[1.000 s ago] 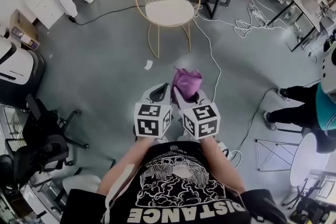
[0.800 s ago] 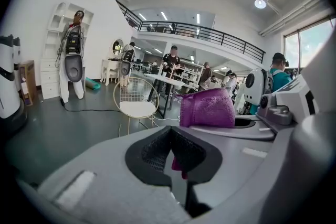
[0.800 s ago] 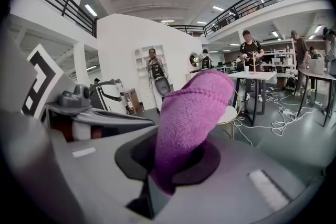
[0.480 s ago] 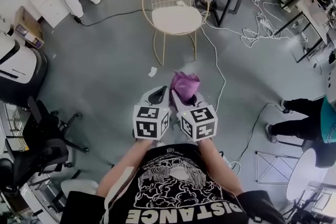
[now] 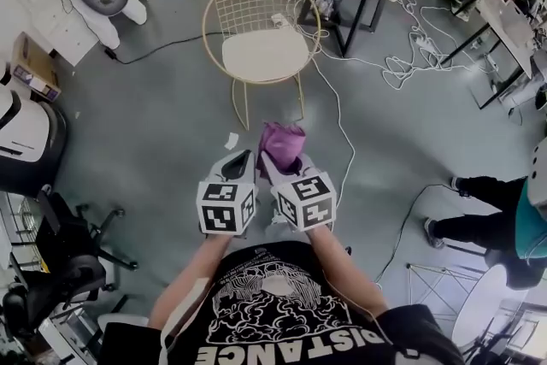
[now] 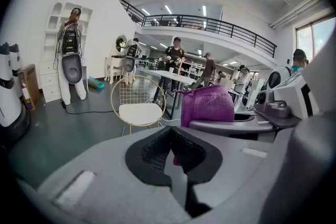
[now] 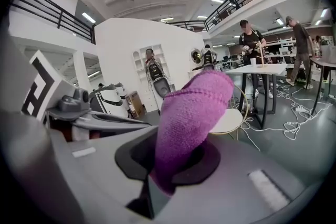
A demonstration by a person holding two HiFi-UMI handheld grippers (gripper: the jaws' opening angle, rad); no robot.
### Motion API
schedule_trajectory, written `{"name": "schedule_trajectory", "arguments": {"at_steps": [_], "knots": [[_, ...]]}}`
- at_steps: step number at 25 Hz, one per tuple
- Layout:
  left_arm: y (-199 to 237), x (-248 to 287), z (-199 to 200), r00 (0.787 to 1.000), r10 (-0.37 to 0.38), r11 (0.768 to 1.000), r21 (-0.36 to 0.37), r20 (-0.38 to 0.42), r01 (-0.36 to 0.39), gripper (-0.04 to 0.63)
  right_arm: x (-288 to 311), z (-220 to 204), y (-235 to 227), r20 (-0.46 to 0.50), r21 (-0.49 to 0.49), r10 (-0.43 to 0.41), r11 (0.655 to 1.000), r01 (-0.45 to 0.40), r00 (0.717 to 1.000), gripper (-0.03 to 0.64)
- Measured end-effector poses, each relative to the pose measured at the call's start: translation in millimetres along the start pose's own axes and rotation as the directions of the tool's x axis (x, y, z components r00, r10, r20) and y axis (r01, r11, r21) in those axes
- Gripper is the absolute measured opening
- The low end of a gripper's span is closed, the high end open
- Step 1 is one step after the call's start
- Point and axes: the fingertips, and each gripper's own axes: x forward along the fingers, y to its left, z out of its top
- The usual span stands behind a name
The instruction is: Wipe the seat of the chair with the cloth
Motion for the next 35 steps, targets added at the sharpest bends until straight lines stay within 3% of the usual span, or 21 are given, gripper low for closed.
{"name": "schedule_trajectory", "arguments": {"at_steps": [10,21,27,35], "knots": [[-10,73,49,0.999,0.033,0.999,-0.011,0.004,-0.033,0.000,25,29,-74,-0.012,0.028,0.047,0.999,-0.047,0.999,0.057],[-9,130,68,1.000,0.012,1.000,-0.021,-0.021,-0.013,0.000,46,41,-129,-0.022,0.060,0.020,0.998,-0.019,1.000,0.057],[20,166,88,1.000,-0.006,0.999,-0.033,-0.021,0.005,0.000,88,58,-148,-0.039,0.046,0.004,0.999,-0.002,0.999,0.057],[94,215,137,0.998,-0.052,0.998,-0.028,-0.027,0.051,0.000,182,101,-158,-0.053,0.037,-0.022,0.999,0.024,0.998,0.057]]}}
